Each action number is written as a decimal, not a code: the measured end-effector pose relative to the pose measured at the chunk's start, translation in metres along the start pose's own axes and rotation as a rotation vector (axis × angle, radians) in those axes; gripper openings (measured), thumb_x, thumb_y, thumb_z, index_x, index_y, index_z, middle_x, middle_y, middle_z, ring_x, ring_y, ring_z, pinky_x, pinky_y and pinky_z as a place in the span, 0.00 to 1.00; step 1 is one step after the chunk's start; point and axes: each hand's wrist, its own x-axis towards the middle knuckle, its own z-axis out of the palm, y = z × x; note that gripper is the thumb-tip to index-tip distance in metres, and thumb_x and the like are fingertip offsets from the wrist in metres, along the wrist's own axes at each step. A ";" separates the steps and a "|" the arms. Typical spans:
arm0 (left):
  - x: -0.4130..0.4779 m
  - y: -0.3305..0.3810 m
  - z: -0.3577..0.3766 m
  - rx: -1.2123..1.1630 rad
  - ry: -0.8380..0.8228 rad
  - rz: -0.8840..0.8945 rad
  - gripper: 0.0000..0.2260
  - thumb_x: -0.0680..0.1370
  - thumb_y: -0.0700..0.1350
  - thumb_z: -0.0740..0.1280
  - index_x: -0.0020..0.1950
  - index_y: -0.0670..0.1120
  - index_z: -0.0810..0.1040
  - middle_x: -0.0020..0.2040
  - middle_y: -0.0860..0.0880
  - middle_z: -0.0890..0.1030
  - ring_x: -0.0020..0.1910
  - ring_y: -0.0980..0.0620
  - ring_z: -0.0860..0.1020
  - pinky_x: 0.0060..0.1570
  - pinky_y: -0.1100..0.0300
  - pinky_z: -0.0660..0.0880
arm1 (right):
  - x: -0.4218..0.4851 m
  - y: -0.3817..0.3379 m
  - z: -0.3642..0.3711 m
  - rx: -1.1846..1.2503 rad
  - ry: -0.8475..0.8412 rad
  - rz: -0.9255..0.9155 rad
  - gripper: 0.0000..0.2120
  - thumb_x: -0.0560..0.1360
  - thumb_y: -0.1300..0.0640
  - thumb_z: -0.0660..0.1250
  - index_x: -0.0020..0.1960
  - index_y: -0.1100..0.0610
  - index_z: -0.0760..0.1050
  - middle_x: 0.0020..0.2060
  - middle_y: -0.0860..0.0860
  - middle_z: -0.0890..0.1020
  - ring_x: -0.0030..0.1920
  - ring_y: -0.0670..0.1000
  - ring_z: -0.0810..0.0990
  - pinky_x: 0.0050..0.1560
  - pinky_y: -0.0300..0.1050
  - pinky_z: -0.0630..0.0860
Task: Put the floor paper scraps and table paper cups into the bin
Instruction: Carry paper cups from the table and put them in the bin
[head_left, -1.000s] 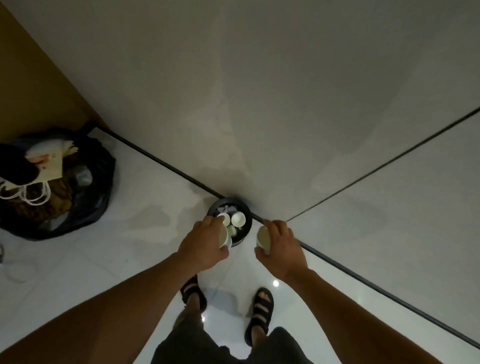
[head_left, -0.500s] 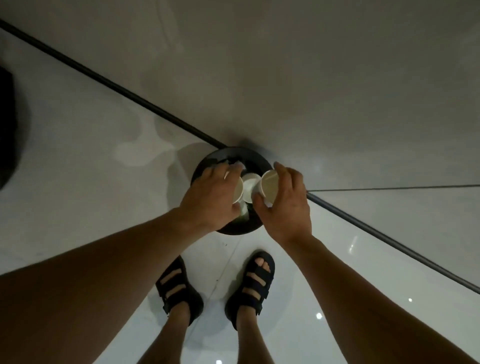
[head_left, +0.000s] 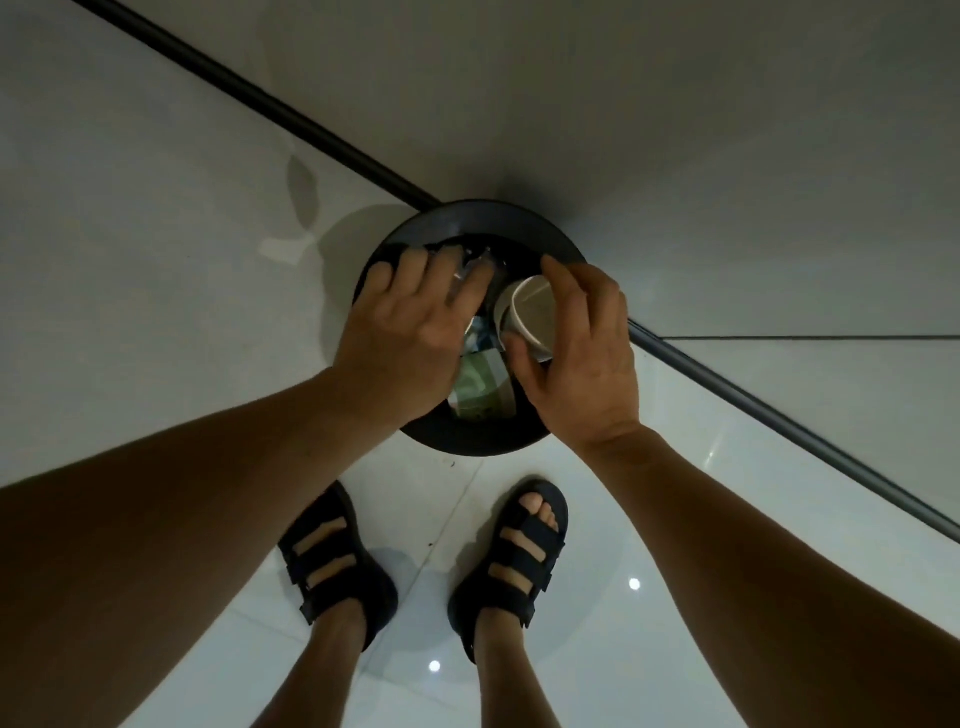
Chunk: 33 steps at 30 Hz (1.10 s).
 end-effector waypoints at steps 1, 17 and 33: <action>0.004 0.003 0.002 -0.006 0.001 -0.013 0.27 0.74 0.49 0.58 0.73 0.43 0.66 0.67 0.39 0.72 0.62 0.38 0.72 0.53 0.47 0.68 | 0.003 0.000 0.002 -0.012 0.012 -0.015 0.32 0.71 0.51 0.75 0.70 0.62 0.69 0.61 0.63 0.74 0.60 0.62 0.75 0.54 0.51 0.78; -0.027 -0.010 0.023 -0.101 -0.145 -0.013 0.41 0.72 0.66 0.53 0.79 0.48 0.45 0.78 0.39 0.47 0.77 0.40 0.45 0.72 0.38 0.51 | 0.000 -0.001 0.005 -0.293 -0.421 -0.084 0.47 0.73 0.36 0.63 0.80 0.49 0.40 0.79 0.56 0.40 0.78 0.57 0.36 0.75 0.58 0.38; -0.025 0.038 -0.308 -0.330 -0.299 -0.176 0.39 0.74 0.69 0.53 0.77 0.54 0.40 0.79 0.49 0.43 0.77 0.42 0.39 0.72 0.38 0.46 | -0.009 -0.107 -0.289 -0.069 -0.404 0.359 0.41 0.75 0.30 0.55 0.79 0.43 0.39 0.79 0.49 0.41 0.78 0.52 0.35 0.76 0.57 0.44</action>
